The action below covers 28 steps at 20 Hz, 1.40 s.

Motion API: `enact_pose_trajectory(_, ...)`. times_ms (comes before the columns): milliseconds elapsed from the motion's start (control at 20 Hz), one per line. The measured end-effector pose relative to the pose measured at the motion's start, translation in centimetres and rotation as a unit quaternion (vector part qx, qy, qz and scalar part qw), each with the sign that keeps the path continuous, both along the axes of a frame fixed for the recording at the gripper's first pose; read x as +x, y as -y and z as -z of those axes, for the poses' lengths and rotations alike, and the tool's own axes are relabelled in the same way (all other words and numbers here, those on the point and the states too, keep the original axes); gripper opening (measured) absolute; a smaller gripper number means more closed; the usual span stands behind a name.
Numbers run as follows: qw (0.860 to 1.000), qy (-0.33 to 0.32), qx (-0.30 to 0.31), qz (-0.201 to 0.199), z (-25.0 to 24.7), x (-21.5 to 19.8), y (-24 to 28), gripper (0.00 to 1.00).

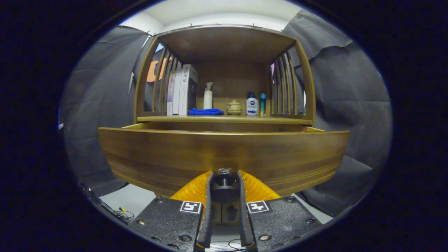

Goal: Pull open the drawer, take out the items inside it, and place them on the countertop above the cabinet.

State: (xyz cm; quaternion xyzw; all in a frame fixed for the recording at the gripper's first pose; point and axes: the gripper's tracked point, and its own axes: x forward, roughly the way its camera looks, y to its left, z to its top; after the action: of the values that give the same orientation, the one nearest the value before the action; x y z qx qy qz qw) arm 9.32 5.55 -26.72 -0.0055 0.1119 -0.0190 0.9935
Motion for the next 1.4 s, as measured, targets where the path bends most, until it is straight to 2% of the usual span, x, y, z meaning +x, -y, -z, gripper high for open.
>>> enact_pose_trajectory(700,0.999,-0.014,0.021,-0.029,0.2,-5.9,-0.7,0.34)
enact_pose_trajectory(1000,0.998,-0.030,0.035,-0.033,0.3,-6.1,-0.9,0.34)
enact_pose_trajectory(1150,0.998,-0.050,0.012,-0.028,0.4,-6.4,-0.3,0.45)
enact_pose_trajectory(1400,0.996,-0.066,0.009,-0.056,-0.9,-7.6,-0.9,0.91)
